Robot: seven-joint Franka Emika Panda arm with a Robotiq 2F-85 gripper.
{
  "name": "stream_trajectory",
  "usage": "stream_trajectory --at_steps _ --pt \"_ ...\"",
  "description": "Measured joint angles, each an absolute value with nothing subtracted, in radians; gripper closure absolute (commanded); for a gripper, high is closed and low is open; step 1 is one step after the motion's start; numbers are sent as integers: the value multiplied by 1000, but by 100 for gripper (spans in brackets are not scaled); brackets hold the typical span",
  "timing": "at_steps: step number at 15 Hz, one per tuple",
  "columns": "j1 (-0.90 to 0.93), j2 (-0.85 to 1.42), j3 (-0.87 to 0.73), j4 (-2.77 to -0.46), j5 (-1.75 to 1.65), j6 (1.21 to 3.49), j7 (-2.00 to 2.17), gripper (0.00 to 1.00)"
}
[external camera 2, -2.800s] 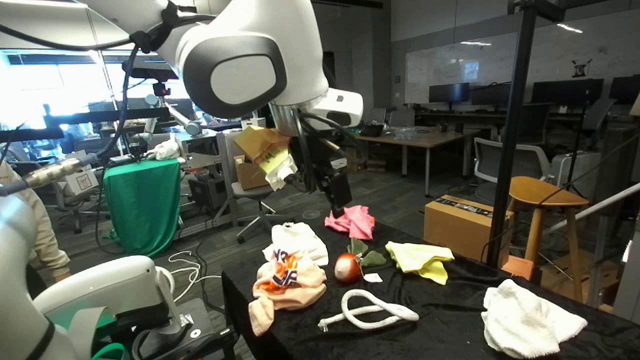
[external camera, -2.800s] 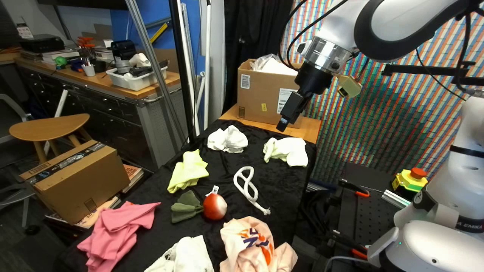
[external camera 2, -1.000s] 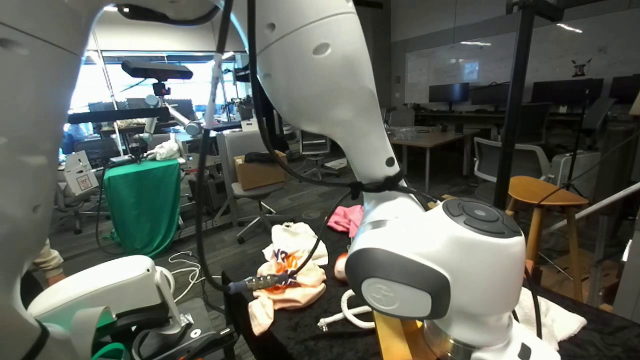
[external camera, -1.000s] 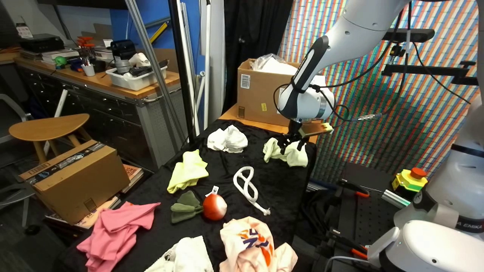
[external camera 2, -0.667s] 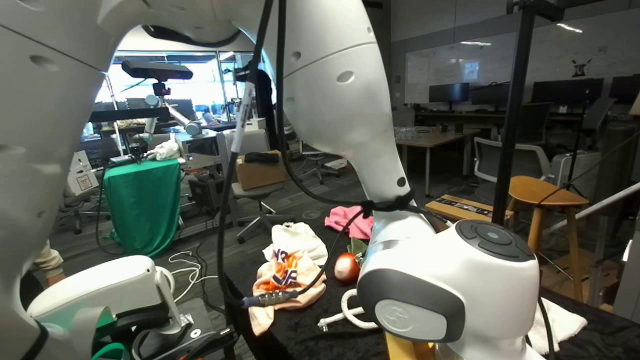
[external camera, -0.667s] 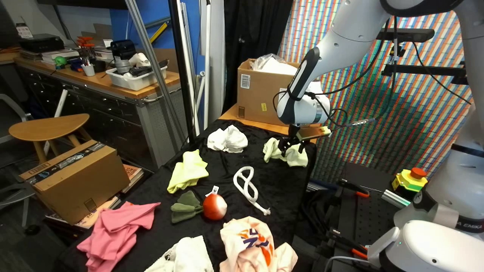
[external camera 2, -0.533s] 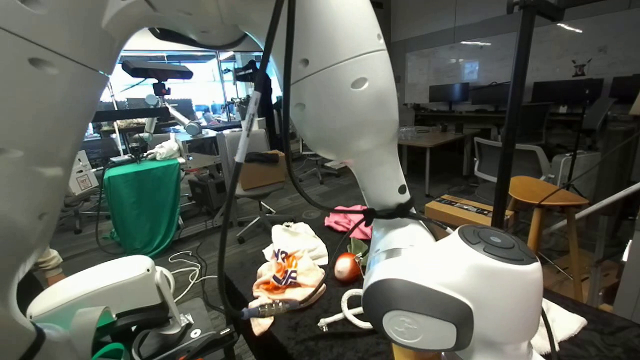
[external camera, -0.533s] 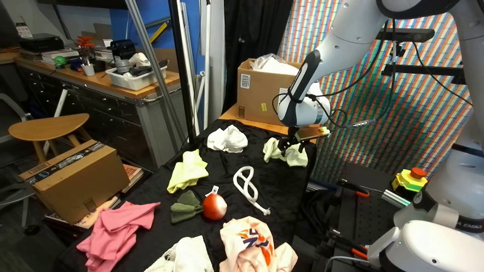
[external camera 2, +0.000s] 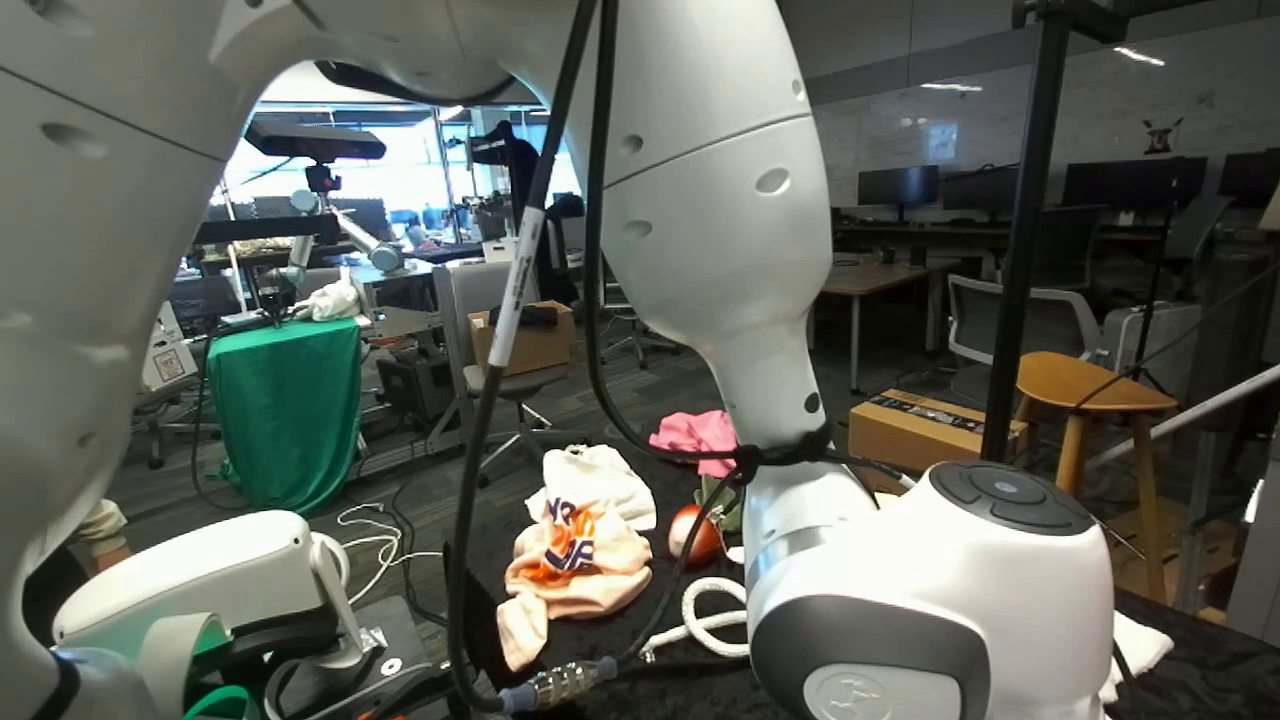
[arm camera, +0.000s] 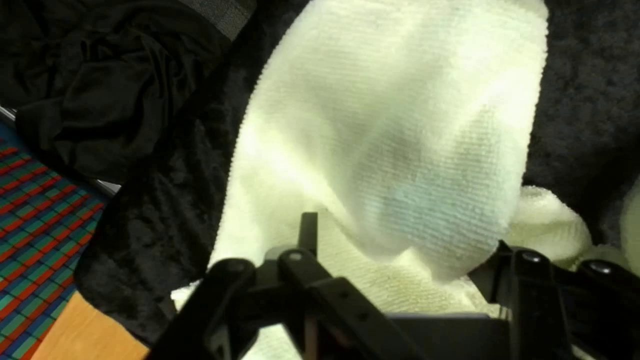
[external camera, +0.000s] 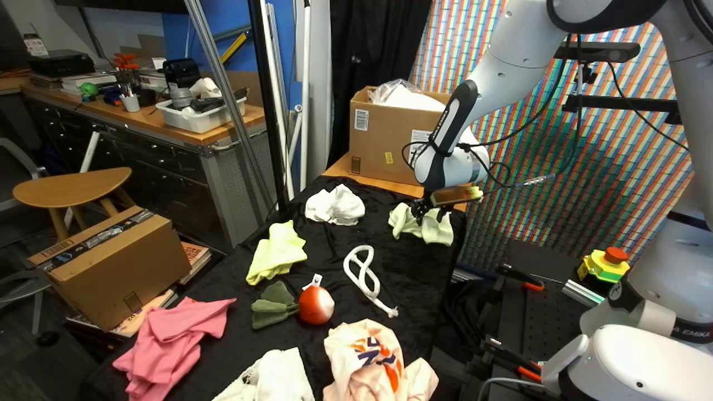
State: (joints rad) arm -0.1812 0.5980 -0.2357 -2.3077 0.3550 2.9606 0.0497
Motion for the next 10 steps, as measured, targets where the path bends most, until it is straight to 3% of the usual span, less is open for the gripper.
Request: stream_trajectory --at_steps 5,8,10 --pt "-195 598 -214 -2308 331 2962 84 92" --pt "-207 598 -194 -2308 330 2961 89 96" --pt "-228 598 -169 -2308 330 2961 89 91"
